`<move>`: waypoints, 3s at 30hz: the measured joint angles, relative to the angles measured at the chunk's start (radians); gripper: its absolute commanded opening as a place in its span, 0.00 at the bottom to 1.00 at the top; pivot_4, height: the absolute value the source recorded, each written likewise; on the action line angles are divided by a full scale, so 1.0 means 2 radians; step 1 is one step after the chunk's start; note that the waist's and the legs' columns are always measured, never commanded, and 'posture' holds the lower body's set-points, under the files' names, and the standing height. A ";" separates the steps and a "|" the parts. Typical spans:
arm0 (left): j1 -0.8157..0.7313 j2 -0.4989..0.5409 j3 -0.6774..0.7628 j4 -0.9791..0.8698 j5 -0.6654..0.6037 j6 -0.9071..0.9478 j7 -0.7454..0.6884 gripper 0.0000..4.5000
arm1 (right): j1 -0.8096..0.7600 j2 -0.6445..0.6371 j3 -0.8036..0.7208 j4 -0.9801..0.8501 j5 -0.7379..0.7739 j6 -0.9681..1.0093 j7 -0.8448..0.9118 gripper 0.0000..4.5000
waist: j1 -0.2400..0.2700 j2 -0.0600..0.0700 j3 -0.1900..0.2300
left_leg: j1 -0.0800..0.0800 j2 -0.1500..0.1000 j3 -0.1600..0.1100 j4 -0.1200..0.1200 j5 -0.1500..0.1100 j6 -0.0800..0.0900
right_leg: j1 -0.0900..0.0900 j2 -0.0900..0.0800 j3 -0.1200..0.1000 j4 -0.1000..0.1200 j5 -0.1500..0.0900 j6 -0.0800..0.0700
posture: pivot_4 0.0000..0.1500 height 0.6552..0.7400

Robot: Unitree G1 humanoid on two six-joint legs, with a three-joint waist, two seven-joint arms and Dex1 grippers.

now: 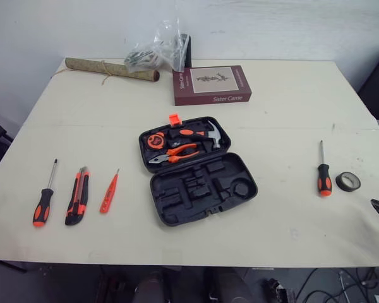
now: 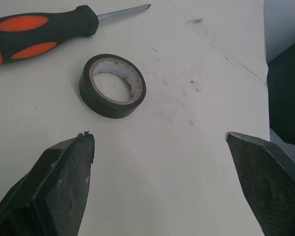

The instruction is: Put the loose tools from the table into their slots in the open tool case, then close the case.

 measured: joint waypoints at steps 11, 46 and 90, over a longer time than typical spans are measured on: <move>0.057 -0.074 -0.038 -0.434 -0.119 0.229 -0.017 0.96 | -0.129 0.063 0.128 -0.187 0.061 0.144 0.075 1.00 | 0.000 0.001 0.000 | 0.001 0.000 -0.001 0.000 0.000 -0.001 | 0.001 0.001 0.000 0.001 0.000 0.000 | 1.00 1.00; -0.198 -0.188 -0.404 -0.491 0.042 0.428 0.082 0.00 | -0.487 0.262 0.349 0.134 -0.161 0.071 0.021 0.01 | 0.000 0.001 0.000 | -0.006 0.001 -0.001 0.009 0.000 0.000 | -0.004 0.001 0.000 0.008 0.000 0.000 | 1.00 1.00; -0.139 -0.171 -0.400 -0.510 0.058 0.334 0.008 0.00 | -0.167 0.120 0.286 -0.293 -0.021 0.250 0.135 0.07 | 0.012 0.001 0.000 | -0.006 0.001 -0.004 0.008 0.000 0.000 | -0.002 0.001 -0.002 0.005 0.000 0.000 | 1.00 1.00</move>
